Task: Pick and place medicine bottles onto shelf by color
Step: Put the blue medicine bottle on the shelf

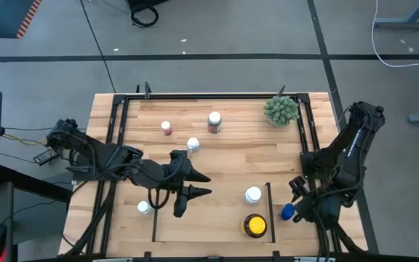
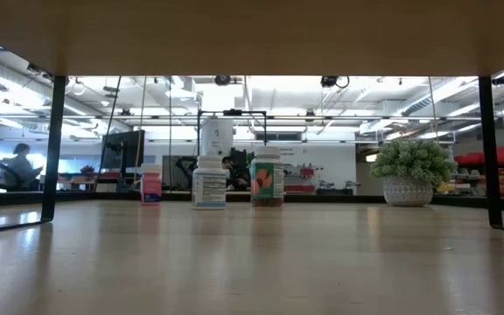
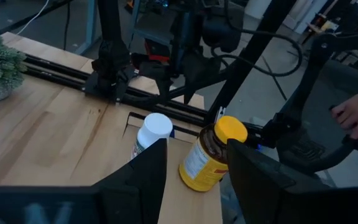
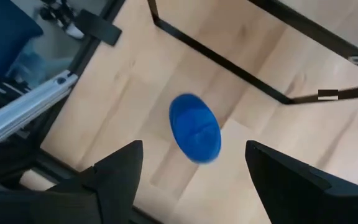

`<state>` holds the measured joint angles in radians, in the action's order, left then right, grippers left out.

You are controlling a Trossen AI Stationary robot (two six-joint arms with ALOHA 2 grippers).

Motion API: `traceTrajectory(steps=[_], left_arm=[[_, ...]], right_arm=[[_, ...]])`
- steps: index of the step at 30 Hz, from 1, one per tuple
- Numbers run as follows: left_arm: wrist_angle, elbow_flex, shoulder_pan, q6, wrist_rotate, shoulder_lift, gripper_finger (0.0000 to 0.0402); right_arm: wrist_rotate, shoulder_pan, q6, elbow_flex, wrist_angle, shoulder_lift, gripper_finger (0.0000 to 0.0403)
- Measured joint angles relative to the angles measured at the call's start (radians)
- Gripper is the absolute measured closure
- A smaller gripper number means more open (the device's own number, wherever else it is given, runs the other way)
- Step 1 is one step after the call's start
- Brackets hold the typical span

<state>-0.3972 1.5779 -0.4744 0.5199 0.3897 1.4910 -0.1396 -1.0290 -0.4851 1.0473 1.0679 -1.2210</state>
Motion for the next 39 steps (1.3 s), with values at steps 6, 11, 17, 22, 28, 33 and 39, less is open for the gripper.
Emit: traceTrajectory(steps=[6, 11, 17, 22, 28, 33, 39], left_arm=[[-0.005, 0.0, 0.0, -0.008, 0.009, 0.0, 0.023], [-0.005, 0.0, 0.0, 0.001, 0.049, 0.0, 0.023], [-0.005, 0.0, 0.0, 0.021, 0.055, 0.0, 0.023], [-0.005, 0.0, 0.0, 0.027, 0.072, 0.0, 0.023], [-0.005, 0.0, 0.0, 0.027, 0.088, 0.0, 0.023], [-0.005, 0.0, 0.0, 0.041, 0.089, 0.0, 0.023], [-0.006, 0.0, 0.003, 0.04, 0.089, 0.0, 0.023]], right_arm=[[-0.001, 0.0, 0.059, -0.097, -0.103, 0.039, 0.0111], [-0.024, 0.0, 0.092, -0.164, -0.217, 0.039, 0.0111], [-0.035, 0.0, 0.07, -0.249, -0.266, 0.038, 0.0111], [-0.043, 0.0, 0.059, -0.285, -0.306, 0.038, 0.0111], [-0.046, 0.0, 0.063, -0.328, -0.374, 0.038, 0.0111], [-0.065, 0.0, 0.078, -0.335, -0.377, 0.038, 0.0111], [-0.078, 0.0, 0.1, -0.335, -0.378, 0.007, 0.0111]])
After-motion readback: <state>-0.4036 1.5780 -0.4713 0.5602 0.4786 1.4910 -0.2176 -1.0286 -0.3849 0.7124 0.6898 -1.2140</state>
